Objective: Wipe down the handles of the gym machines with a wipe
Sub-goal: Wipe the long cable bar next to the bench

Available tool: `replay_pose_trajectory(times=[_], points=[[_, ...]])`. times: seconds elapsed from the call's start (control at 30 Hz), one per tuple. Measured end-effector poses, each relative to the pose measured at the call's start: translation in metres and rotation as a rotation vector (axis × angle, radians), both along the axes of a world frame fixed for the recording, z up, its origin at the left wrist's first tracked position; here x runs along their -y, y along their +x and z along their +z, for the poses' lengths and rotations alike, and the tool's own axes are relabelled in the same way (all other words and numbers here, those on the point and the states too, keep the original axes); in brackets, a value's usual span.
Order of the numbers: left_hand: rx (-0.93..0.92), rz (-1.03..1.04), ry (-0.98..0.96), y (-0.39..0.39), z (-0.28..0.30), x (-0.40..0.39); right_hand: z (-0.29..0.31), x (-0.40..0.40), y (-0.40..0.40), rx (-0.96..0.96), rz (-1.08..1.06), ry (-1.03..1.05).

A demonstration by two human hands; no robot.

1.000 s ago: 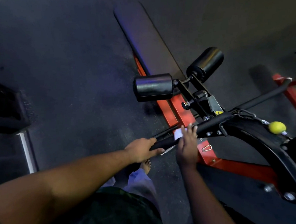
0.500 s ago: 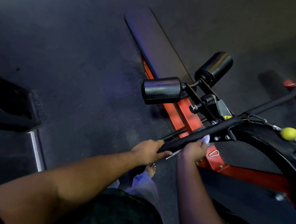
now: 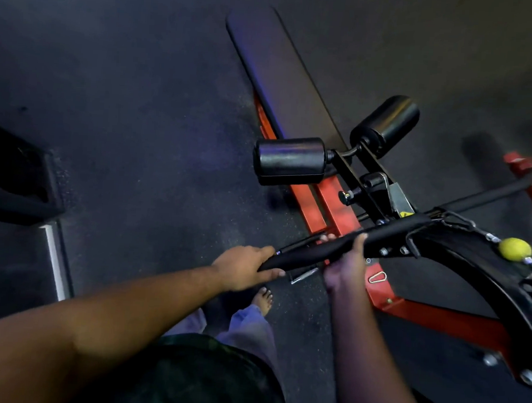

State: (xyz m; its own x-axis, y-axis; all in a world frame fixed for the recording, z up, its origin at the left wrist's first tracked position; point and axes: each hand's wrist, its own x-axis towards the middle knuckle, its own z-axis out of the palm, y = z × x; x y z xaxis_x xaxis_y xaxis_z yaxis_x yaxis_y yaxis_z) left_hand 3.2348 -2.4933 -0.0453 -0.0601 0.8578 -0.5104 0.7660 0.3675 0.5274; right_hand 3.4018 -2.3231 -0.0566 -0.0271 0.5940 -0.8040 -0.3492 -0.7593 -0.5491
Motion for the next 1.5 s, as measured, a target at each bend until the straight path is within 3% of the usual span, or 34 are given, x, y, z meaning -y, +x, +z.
replay_pose_trajectory(times=[0.1,0.27,0.33,0.5,0.6,0.7,0.83,1.0,1.1,1.23,1.3,1.4,1.5], points=[[-0.051,-0.036,0.028,-0.013,-0.006,0.020,0.002,-0.008,-0.002,-0.058,-0.071,-0.041],[-0.136,-0.036,0.051,-0.030,-0.011,0.039,0.000,-0.074,0.014,0.130,-0.114,0.016],[-0.138,-0.016,0.045,-0.033,-0.012,0.044,0.005,-0.050,-0.002,0.215,-0.086,0.053],[-0.164,-0.039,0.037,-0.034,-0.010,0.043,0.008,0.061,-0.050,0.104,-0.091,0.109],[-0.187,-0.078,0.012,-0.038,-0.011,0.048,0.006,0.048,-0.047,0.135,-0.098,0.119],[-0.177,-0.071,-0.002,-0.048,-0.008,0.058,-0.004,-0.007,-0.030,0.331,-0.125,0.162],[-0.173,-0.019,0.032,-0.056,-0.005,0.070,-0.004,-0.005,-0.033,0.795,0.164,0.246],[-0.187,-0.049,0.008,-0.051,-0.007,0.072,0.008,0.064,-0.045,0.889,0.413,0.557],[-0.195,-0.055,0.015,-0.052,-0.008,0.071,-0.005,0.075,-0.022,0.967,0.763,0.811],[-0.168,-0.038,0.022,-0.055,-0.004,0.066,-0.013,0.008,0.027,1.207,1.288,1.131],[-0.167,-0.036,0.015,-0.055,-0.003,0.065,-0.010,-0.033,0.039,1.293,1.306,1.086],[-0.188,-0.038,0.016,-0.054,-0.004,0.064,-0.008,-0.064,0.042,1.313,1.164,0.877],[-0.213,-0.042,0.017,-0.057,-0.005,0.063,-0.007,-0.044,0.030,1.276,1.114,0.921]])
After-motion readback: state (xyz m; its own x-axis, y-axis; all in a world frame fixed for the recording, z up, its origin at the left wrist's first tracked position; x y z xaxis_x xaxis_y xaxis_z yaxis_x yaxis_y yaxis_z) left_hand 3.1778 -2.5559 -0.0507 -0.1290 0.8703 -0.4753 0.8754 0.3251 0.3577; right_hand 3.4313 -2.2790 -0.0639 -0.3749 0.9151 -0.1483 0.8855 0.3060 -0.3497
